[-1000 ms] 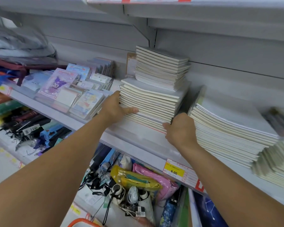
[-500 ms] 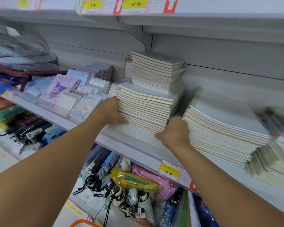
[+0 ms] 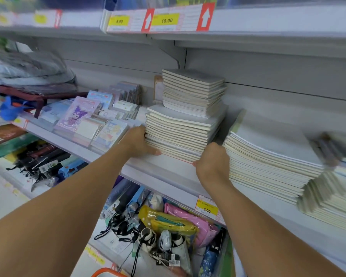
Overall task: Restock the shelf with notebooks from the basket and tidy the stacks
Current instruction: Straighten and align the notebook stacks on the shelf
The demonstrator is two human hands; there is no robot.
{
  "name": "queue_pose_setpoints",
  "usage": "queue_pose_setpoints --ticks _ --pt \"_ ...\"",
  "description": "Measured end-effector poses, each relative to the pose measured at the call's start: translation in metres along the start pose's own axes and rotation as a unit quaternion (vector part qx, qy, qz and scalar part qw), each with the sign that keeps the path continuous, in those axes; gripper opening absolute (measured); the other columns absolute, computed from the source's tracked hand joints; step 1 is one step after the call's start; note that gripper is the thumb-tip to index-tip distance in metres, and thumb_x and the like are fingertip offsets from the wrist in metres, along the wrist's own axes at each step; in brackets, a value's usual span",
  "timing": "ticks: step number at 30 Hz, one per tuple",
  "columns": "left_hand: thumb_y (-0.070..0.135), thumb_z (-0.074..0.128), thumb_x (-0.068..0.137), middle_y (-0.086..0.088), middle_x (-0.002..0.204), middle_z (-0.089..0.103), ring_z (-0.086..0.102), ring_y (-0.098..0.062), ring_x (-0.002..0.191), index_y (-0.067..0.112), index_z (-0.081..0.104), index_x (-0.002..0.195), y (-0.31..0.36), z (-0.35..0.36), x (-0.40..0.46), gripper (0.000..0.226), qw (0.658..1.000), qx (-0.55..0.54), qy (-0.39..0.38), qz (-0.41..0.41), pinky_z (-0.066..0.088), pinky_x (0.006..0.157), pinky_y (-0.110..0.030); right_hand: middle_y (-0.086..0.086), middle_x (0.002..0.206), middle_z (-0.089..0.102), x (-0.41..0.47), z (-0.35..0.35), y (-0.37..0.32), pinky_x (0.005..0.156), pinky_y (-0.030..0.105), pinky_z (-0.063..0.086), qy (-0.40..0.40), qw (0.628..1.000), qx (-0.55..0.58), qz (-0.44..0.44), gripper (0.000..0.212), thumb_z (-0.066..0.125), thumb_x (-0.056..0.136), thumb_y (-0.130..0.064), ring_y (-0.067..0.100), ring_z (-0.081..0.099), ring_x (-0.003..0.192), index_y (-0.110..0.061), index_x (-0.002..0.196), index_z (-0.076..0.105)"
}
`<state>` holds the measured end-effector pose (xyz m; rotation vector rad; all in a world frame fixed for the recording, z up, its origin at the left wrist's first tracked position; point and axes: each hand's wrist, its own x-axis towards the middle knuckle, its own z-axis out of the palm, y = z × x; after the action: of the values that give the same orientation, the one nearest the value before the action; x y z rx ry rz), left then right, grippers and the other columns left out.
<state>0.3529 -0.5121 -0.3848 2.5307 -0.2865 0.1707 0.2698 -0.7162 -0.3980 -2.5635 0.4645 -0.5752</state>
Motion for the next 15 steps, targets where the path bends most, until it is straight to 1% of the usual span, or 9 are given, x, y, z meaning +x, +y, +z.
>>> queue_pose_setpoints --ticks 2,4,5,6,8,10,13,14,15 --pt "0.052 0.085 0.064 0.008 0.122 0.058 0.051 -0.014 0.112 0.017 0.051 0.125 0.008 -0.002 -0.003 0.078 0.999 -0.044 -0.018 -0.012 0.031 0.088 -0.020 0.004 0.082 0.061 0.002 -0.012 -0.006 0.055 0.025 0.040 -0.070 0.997 0.015 0.008 0.039 0.080 0.082 -0.016 0.017 0.051 0.068 -0.014 0.066 0.044" --pt "0.045 0.085 0.067 0.011 0.112 0.050 0.049 -0.010 0.112 0.023 0.048 0.120 0.019 0.000 -0.001 0.069 0.995 -0.096 -0.020 -0.016 0.035 0.089 -0.020 0.002 0.079 0.059 0.002 -0.025 -0.013 0.054 0.024 0.043 -0.156 0.984 0.088 0.022 0.039 0.082 0.079 -0.035 0.015 0.055 0.071 -0.008 0.078 0.054" --pt "0.041 0.084 0.070 0.009 0.112 0.046 0.048 -0.012 0.118 0.020 0.045 0.127 0.025 0.002 0.002 0.072 0.994 -0.111 -0.018 -0.009 0.036 0.090 -0.020 0.004 0.090 0.064 0.002 -0.026 -0.017 0.061 0.024 0.048 -0.194 0.968 0.156 0.042 0.047 0.081 0.078 -0.043 0.018 0.060 0.081 -0.004 0.094 0.059" --pt "0.036 0.082 0.073 0.006 0.116 0.042 0.044 -0.013 0.123 0.015 0.037 0.135 0.031 0.006 0.002 0.079 0.992 -0.124 -0.024 -0.007 0.035 0.093 -0.019 0.008 0.111 0.065 0.001 -0.025 -0.020 0.075 0.026 0.051 -0.218 0.944 0.237 0.073 0.065 0.080 0.077 -0.048 0.022 0.062 0.098 -0.001 0.116 0.057" --pt "0.034 0.080 0.077 0.000 0.131 0.034 0.035 -0.015 0.130 0.007 0.015 0.143 0.036 0.013 0.001 0.096 0.989 -0.145 -0.028 -0.031 0.030 0.100 -0.021 0.011 0.144 0.047 0.001 -0.020 -0.025 0.094 0.032 0.042 -0.248 0.888 0.360 0.139 0.101 0.082 0.073 -0.048 0.027 0.049 0.128 -0.003 0.147 0.031" --pt "0.038 0.085 0.069 -0.005 0.139 0.031 0.033 -0.021 0.135 0.004 0.011 0.139 0.032 0.020 0.003 0.107 0.986 -0.159 -0.010 -0.049 0.030 0.105 -0.025 0.009 0.152 0.039 0.004 -0.021 -0.026 0.099 0.033 0.033 -0.277 0.855 0.412 0.153 0.113 0.086 0.069 -0.043 0.025 0.039 0.137 -0.006 0.153 0.021" --pt "0.051 0.088 0.055 -0.007 0.144 0.036 0.038 -0.022 0.134 0.008 0.014 0.141 0.029 0.012 -0.001 0.122 0.977 -0.205 -0.014 -0.057 0.033 0.109 -0.028 0.005 0.155 0.039 -0.004 -0.052 -0.015 0.110 0.031 0.030 -0.355 0.840 0.394 0.112 0.101 0.084 0.071 -0.046 0.020 0.036 0.141 -0.011 0.151 0.033" --pt "0.060 0.087 0.049 -0.008 0.148 0.035 0.037 -0.023 0.136 0.010 0.010 0.145 0.031 0.006 -0.004 0.133 0.970 -0.230 -0.019 -0.069 0.033 0.112 -0.033 0.006 0.150 0.046 -0.010 -0.068 -0.010 0.113 0.033 0.035 -0.365 0.856 0.357 0.085 0.095 0.082 0.071 -0.051 0.020 0.044 0.137 -0.013 0.147 0.041" --pt "0.069 0.083 0.045 -0.009 0.154 0.031 0.035 -0.024 0.139 0.012 0.004 0.150 0.032 -0.002 -0.004 0.143 0.963 -0.259 -0.005 -0.079 0.032 0.114 -0.037 0.006 0.138 0.058 -0.014 -0.086 -0.008 0.108 0.036 0.045 -0.340 0.886 0.311 0.041 0.087 0.080 0.069 -0.060 0.020 0.057 0.124 -0.013 0.138 0.053"
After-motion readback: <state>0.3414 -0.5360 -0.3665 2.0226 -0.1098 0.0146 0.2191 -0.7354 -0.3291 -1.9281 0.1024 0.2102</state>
